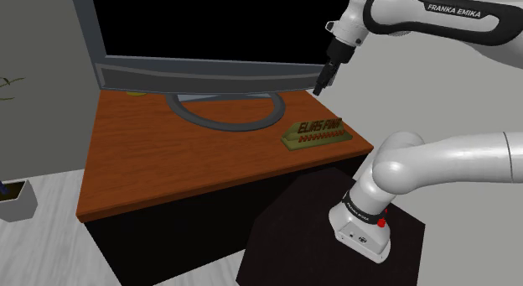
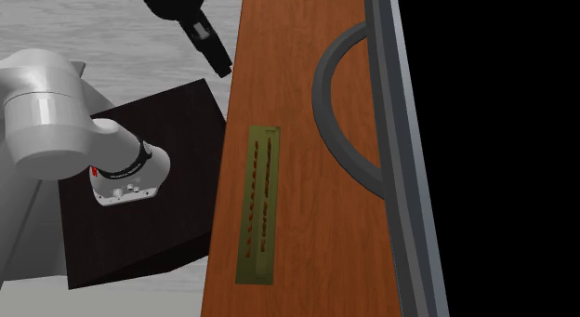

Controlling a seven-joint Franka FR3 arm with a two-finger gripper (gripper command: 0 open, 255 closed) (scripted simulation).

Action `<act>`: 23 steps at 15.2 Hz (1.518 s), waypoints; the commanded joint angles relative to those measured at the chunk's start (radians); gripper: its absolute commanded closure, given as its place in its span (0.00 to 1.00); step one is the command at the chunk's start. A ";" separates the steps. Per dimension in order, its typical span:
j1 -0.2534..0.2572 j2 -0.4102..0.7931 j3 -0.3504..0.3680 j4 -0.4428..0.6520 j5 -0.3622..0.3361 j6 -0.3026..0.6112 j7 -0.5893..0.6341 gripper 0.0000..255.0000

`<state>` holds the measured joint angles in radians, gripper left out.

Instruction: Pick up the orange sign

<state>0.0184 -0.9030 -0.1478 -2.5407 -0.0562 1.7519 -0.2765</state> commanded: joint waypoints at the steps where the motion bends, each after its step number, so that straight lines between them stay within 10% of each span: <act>1: 0.004 -0.014 -0.053 -0.051 -0.041 0.028 -0.103 0.00; 14: 0.022 0.109 -0.458 -0.179 -0.355 0.248 -0.745 0.00; 23: 0.160 0.389 -0.763 -0.111 -0.452 0.481 -1.126 0.00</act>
<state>0.1625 -0.5399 -0.8873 -2.6567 -0.5075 2.2101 -1.3782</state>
